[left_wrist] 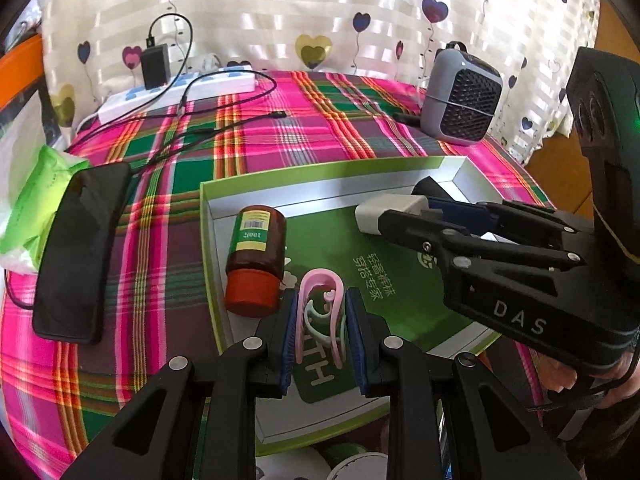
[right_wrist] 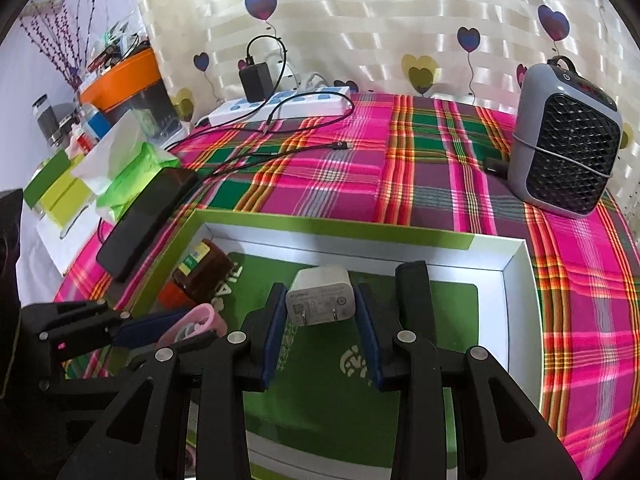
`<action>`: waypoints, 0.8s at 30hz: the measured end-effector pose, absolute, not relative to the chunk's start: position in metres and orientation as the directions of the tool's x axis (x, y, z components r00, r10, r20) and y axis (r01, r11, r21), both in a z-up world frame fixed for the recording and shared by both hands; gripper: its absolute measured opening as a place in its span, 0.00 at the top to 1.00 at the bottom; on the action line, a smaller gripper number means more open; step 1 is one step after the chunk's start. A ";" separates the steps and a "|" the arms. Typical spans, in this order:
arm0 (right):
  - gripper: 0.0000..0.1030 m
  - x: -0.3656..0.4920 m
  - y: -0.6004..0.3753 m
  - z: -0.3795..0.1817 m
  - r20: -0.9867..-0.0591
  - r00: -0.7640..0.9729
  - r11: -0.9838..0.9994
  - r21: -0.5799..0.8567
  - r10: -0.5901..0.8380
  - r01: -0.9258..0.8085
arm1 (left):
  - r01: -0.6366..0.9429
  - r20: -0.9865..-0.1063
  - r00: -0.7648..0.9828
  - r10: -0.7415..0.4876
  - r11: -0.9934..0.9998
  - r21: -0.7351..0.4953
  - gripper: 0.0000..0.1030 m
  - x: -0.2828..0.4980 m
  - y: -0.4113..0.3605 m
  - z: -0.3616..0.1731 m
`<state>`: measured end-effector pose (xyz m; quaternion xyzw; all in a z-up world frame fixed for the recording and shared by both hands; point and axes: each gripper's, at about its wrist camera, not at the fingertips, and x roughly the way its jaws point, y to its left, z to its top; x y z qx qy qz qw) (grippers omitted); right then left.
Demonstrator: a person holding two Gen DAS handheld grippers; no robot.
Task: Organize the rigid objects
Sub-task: 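Lower the white charger into the box with the right gripper while the left lowers the pink clip, then open both grippers to release the clip and charger, then withdraw the left gripper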
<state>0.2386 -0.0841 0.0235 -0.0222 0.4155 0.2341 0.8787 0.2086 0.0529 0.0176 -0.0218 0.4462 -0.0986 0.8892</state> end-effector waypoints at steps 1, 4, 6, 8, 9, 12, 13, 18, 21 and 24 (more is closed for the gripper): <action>0.65 0.238 -0.084 0.022 -0.744 0.544 0.890 0.151 0.388 -0.430 | 0.156 -0.789 0.583 -0.194 0.980 -0.126 0.78 0.208 0.053 0.017; 0.65 0.238 -0.085 0.018 -0.753 0.536 0.892 0.147 0.381 -0.427 | 0.156 -0.789 0.583 -0.193 0.980 -0.125 0.78 0.208 0.053 0.017; 0.65 0.239 -0.085 0.015 -0.761 0.528 0.893 0.147 0.377 -0.426 | 0.158 -0.791 0.583 -0.187 0.981 -0.115 0.78 0.208 0.052 0.017; 0.65 0.239 -0.084 0.013 -0.764 0.524 0.894 0.149 0.375 -0.423 | 0.159 -0.792 0.584 -0.178 0.982 -0.104 0.78 0.208 0.050 0.016; 0.65 0.239 -0.084 0.012 -0.766 0.522 0.894 0.150 0.376 -0.423 | 0.158 -0.792 0.584 -0.176 0.982 -0.102 0.78 0.209 0.050 0.016; 0.65 0.240 -0.083 0.011 -0.769 0.517 0.892 0.151 0.377 -0.426 | 0.157 -0.793 0.585 -0.172 0.983 -0.098 0.78 0.209 0.050 0.016; 0.65 0.240 -0.083 0.011 -0.771 0.514 0.892 0.151 0.376 -0.426 | 0.157 -0.793 0.585 -0.170 0.983 -0.094 0.78 0.209 0.049 0.016; 0.65 0.240 -0.082 0.010 -0.772 0.514 0.893 0.148 0.373 -0.426 | 0.153 -0.796 0.586 -0.149 0.986 -0.071 0.78 0.209 0.047 0.015; 0.65 0.239 -0.082 0.010 -0.773 0.515 0.894 0.149 0.372 -0.422 | 0.154 -0.797 0.586 -0.146 0.986 -0.067 0.78 0.209 0.047 0.015; 0.65 0.239 -0.082 0.010 -0.771 0.517 0.896 0.154 0.372 -0.416 | 0.156 -0.795 0.588 -0.149 0.985 -0.069 0.76 0.208 0.047 0.015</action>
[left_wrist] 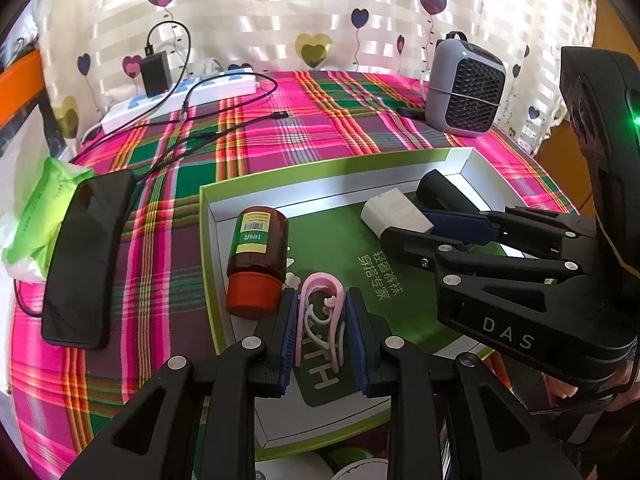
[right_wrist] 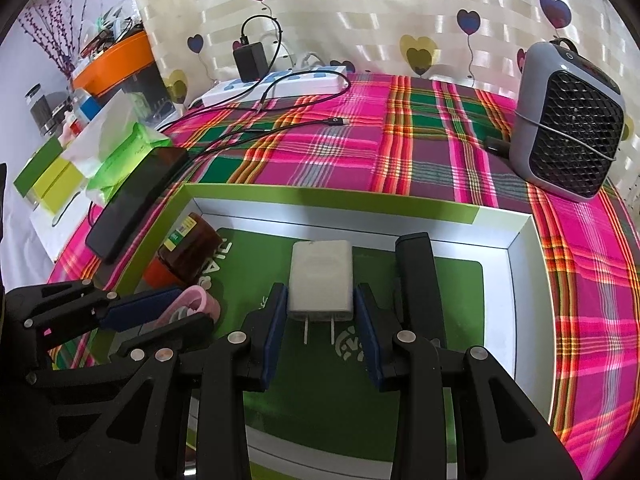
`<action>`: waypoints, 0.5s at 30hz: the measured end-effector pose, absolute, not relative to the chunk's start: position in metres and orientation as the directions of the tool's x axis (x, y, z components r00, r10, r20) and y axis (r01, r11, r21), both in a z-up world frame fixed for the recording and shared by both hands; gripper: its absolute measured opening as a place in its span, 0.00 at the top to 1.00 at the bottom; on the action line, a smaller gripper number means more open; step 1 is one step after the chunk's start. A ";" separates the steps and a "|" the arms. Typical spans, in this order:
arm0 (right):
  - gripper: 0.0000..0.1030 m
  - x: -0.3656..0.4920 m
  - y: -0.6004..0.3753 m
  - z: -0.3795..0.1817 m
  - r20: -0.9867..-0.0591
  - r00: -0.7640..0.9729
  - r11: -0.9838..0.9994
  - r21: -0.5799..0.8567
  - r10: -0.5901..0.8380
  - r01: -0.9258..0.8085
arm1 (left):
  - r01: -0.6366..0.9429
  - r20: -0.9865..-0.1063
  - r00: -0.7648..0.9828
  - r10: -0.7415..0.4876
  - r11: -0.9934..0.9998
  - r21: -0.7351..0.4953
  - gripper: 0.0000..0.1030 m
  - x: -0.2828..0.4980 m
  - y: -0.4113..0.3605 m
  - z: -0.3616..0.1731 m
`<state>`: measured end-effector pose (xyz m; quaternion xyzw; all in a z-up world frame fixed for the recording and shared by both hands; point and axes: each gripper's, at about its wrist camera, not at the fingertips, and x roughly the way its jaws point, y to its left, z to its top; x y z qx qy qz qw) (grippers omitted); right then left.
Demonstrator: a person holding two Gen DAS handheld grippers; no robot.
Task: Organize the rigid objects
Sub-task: 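Open both grippers to release the clip and charger, then withdraw the left gripper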
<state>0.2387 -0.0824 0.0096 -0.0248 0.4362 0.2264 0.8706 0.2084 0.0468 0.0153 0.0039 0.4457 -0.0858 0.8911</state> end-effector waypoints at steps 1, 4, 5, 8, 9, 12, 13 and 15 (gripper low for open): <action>0.65 0.239 -0.083 0.010 -0.770 0.517 0.896 0.158 0.374 -0.414 | 0.160 -0.794 0.588 -0.153 0.985 -0.071 0.75 0.208 0.047 0.015; 0.65 0.239 -0.084 0.010 -0.768 0.515 0.896 0.167 0.380 -0.412 | 0.166 -0.793 0.589 -0.158 0.983 -0.073 0.72 0.208 0.045 0.016; 0.65 0.239 -0.084 0.010 -0.767 0.515 0.896 0.171 0.382 -0.410 | 0.166 -0.792 0.590 -0.159 0.983 -0.074 0.71 0.207 0.045 0.016; 0.64 0.239 -0.085 0.011 -0.763 0.520 0.897 0.175 0.384 -0.405 | 0.168 -0.791 0.589 -0.167 0.982 -0.082 0.70 0.207 0.045 0.017; 0.62 0.238 -0.086 0.012 -0.760 0.525 0.898 0.174 0.383 -0.403 | 0.167 -0.791 0.588 -0.169 0.982 -0.086 0.70 0.206 0.046 0.017; 0.58 0.236 -0.089 0.015 -0.752 0.536 0.901 0.180 0.385 -0.394 | 0.164 -0.790 0.589 -0.170 0.982 -0.088 0.70 0.204 0.045 0.018; 0.58 0.236 -0.089 0.015 -0.751 0.537 0.902 0.183 0.385 -0.391 | 0.162 -0.789 0.591 -0.167 0.983 -0.086 0.69 0.202 0.045 0.019; 0.58 0.233 -0.092 0.017 -0.748 0.541 0.904 0.187 0.385 -0.385 | 0.156 -0.784 0.600 -0.160 0.984 -0.082 0.66 0.199 0.046 0.022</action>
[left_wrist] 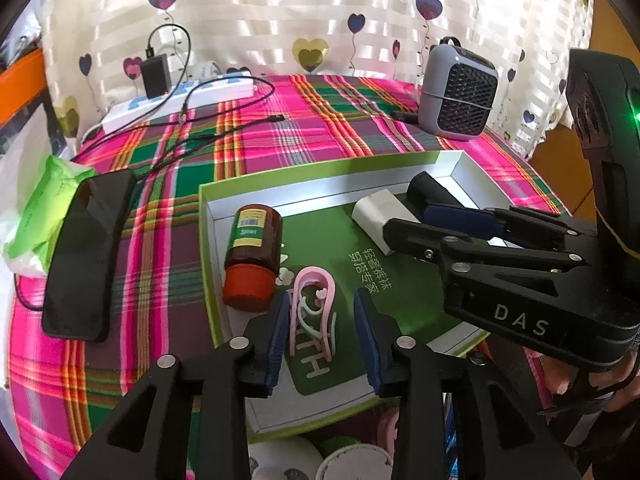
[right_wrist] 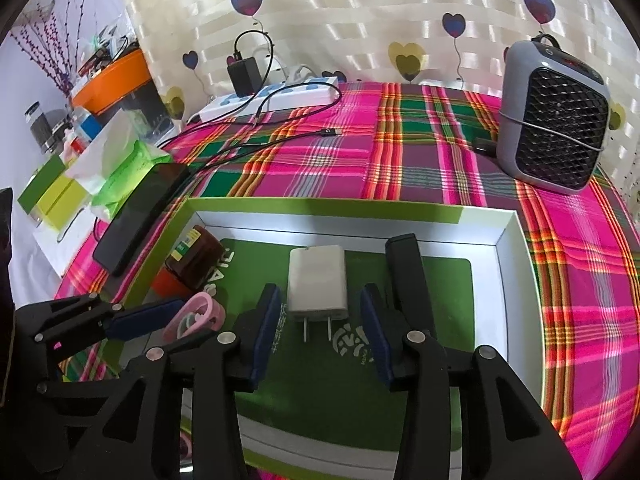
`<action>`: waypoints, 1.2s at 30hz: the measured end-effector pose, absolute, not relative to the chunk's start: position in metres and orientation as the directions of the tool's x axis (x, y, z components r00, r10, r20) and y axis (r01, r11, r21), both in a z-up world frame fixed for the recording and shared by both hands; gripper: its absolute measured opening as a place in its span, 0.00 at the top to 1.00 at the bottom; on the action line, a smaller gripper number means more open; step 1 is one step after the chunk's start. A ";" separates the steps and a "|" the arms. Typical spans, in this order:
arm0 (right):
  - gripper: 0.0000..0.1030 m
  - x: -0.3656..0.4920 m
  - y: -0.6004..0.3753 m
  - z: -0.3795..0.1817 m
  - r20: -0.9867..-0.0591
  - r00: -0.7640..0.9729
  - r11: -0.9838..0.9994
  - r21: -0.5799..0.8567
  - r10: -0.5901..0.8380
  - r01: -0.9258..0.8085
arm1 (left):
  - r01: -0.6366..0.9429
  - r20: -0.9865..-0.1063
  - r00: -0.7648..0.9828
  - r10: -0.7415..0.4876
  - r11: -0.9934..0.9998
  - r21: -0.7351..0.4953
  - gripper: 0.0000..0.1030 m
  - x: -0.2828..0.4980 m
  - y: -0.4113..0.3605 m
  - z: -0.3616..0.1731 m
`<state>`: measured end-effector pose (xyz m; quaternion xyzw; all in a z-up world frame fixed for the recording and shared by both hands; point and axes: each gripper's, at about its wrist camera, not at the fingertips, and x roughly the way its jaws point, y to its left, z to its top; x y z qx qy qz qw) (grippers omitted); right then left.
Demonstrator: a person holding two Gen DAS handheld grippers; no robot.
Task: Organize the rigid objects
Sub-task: 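Open both grippers to release the clip and charger, then withdraw the left gripper, then grasp the white translucent cap with the right gripper while the left gripper moves toward the silver lighter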
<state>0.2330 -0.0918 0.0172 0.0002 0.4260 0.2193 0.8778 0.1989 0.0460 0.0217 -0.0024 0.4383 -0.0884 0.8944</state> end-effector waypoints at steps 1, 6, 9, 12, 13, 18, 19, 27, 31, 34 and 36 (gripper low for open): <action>0.58 0.232 -0.092 0.018 -0.746 0.543 0.904 0.188 0.386 -0.383 | 0.149 -0.782 0.604 -0.157 0.985 -0.082 0.65 0.197 0.047 0.024; 0.58 0.221 -0.098 0.025 -0.729 0.561 0.906 0.202 0.392 -0.371 | 0.133 -0.764 0.627 -0.151 0.987 -0.086 0.65 0.185 0.051 0.033; 0.58 0.213 -0.101 0.029 -0.720 0.573 0.909 0.207 0.392 -0.363 | 0.130 -0.753 0.641 -0.150 0.988 -0.086 0.65 0.176 0.053 0.040; 0.58 0.205 -0.103 0.034 -0.710 0.581 0.908 0.215 0.398 -0.359 | 0.128 -0.742 0.654 -0.145 0.988 -0.081 0.65 0.165 0.053 0.046; 0.58 0.201 -0.103 0.035 -0.707 0.584 0.909 0.215 0.398 -0.358 | 0.127 -0.739 0.658 -0.145 0.989 -0.081 0.65 0.161 0.053 0.049; 0.58 0.185 -0.105 0.045 -0.691 0.600 0.907 0.217 0.403 -0.360 | 0.122 -0.723 0.677 -0.139 0.990 -0.076 0.65 0.141 0.053 0.057; 0.58 0.181 -0.105 0.046 -0.687 0.603 0.907 0.219 0.405 -0.360 | 0.122 -0.721 0.678 -0.140 0.990 -0.076 0.65 0.138 0.053 0.058; 0.58 0.149 -0.107 0.054 -0.664 0.622 0.903 0.223 0.416 -0.367 | 0.115 -0.701 0.701 -0.131 0.991 -0.070 0.65 0.105 0.054 0.065; 0.58 0.133 -0.106 0.055 -0.656 0.627 0.901 0.220 0.421 -0.375 | 0.113 -0.698 0.704 -0.133 0.991 -0.076 0.65 0.090 0.056 0.064; 0.58 0.120 -0.108 0.054 -0.651 0.632 0.900 0.210 0.420 -0.382 | 0.095 -0.691 0.712 -0.126 0.992 -0.083 0.65 0.075 0.063 0.062; 0.58 0.112 -0.111 0.052 -0.648 0.636 0.900 0.208 0.419 -0.382 | 0.082 -0.689 0.714 -0.122 0.992 -0.091 0.65 0.068 0.068 0.059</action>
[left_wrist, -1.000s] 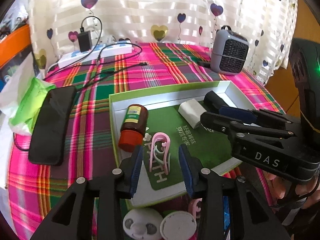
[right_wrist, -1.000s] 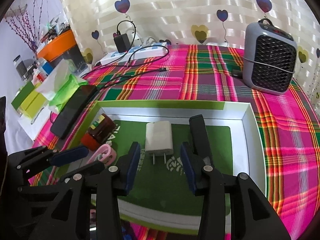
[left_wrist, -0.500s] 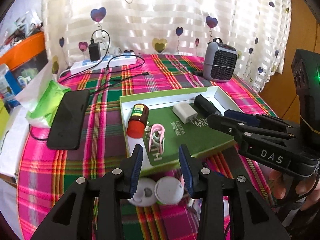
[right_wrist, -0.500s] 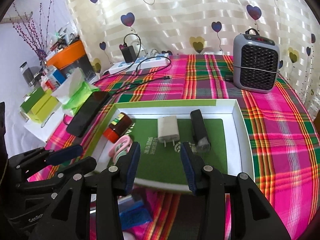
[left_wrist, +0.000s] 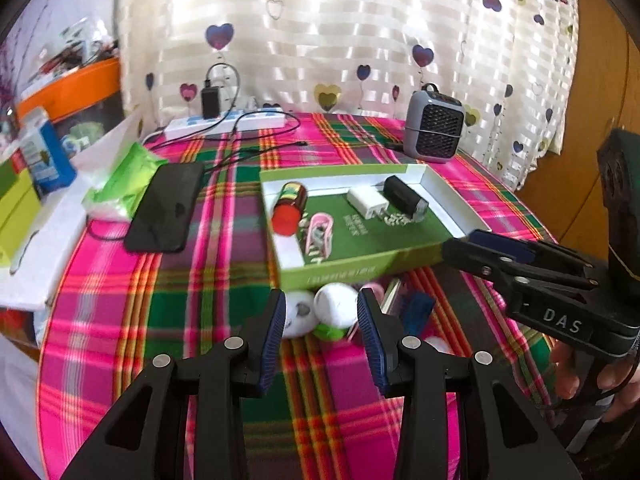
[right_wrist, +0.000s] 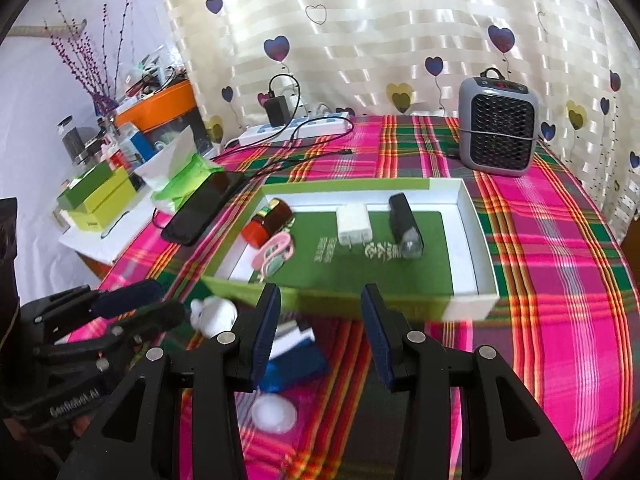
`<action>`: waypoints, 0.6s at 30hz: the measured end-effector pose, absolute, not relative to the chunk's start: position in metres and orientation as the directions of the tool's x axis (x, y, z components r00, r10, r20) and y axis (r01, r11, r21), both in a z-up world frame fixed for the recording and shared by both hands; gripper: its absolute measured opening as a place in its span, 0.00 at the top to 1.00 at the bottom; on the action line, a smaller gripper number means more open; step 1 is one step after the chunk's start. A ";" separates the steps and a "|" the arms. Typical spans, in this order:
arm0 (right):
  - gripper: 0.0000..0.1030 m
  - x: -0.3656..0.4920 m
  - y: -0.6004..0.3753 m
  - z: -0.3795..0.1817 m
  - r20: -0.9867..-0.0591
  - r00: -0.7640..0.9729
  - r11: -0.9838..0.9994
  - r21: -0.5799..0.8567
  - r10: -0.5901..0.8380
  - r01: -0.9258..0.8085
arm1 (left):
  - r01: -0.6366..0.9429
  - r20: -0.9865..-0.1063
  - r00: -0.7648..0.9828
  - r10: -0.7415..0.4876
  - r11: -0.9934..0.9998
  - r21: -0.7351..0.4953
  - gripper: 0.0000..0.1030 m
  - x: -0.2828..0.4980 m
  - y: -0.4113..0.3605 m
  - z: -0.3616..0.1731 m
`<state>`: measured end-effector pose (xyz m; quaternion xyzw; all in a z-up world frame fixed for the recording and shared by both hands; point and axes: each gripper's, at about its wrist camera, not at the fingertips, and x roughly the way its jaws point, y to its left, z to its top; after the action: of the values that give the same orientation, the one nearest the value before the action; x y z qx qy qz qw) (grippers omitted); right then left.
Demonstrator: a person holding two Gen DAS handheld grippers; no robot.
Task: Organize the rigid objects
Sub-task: 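Grasp the white translucent cap with the right gripper while the left gripper moves toward the silver lighter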
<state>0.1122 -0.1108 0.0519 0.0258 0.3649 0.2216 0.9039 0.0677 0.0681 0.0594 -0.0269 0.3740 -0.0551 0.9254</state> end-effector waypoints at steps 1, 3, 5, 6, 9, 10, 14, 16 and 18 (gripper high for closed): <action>0.58 0.109 -0.112 0.051 -0.648 0.636 0.901 0.210 0.419 -0.380 | 0.078 -0.687 0.716 -0.123 0.992 -0.096 0.65 0.064 0.071 0.058; 0.58 0.102 -0.118 0.047 -0.645 0.635 0.900 0.226 0.425 -0.372 | 0.066 -0.684 0.718 -0.127 0.991 -0.114 0.65 0.056 0.077 0.054; 0.58 0.097 -0.121 0.042 -0.645 0.633 0.900 0.239 0.428 -0.364 | 0.051 -0.687 0.716 -0.125 0.991 -0.127 0.65 0.049 0.083 0.049; 0.58 0.095 -0.122 0.041 -0.646 0.633 0.901 0.241 0.427 -0.362 | 0.050 -0.687 0.715 -0.127 0.990 -0.131 0.65 0.047 0.085 0.047; 0.58 0.089 -0.123 0.036 -0.651 0.631 0.903 0.240 0.422 -0.357 | 0.036 -0.693 0.710 -0.123 0.990 -0.139 0.65 0.040 0.090 0.040; 0.58 0.087 -0.124 0.034 -0.653 0.630 0.904 0.239 0.420 -0.356 | 0.035 -0.694 0.709 -0.126 0.989 -0.144 0.65 0.039 0.092 0.038; 0.58 0.080 -0.124 0.027 -0.660 0.621 0.901 0.237 0.423 -0.363 | 0.026 -0.702 0.699 -0.134 0.986 -0.162 0.65 0.034 0.097 0.027; 0.58 0.076 -0.122 0.022 -0.665 0.613 0.899 0.238 0.427 -0.369 | 0.029 -0.707 0.693 -0.141 0.985 -0.169 0.65 0.033 0.098 0.022; 0.58 0.072 -0.120 0.019 -0.665 0.606 0.893 0.241 0.437 -0.380 | 0.033 -0.713 0.686 -0.146 0.985 -0.170 0.65 0.034 0.098 0.018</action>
<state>0.0725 -0.1204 0.0190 0.0374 0.3810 0.2281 0.8952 0.0336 0.0980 0.0185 -0.0717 0.3934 -0.0488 0.9153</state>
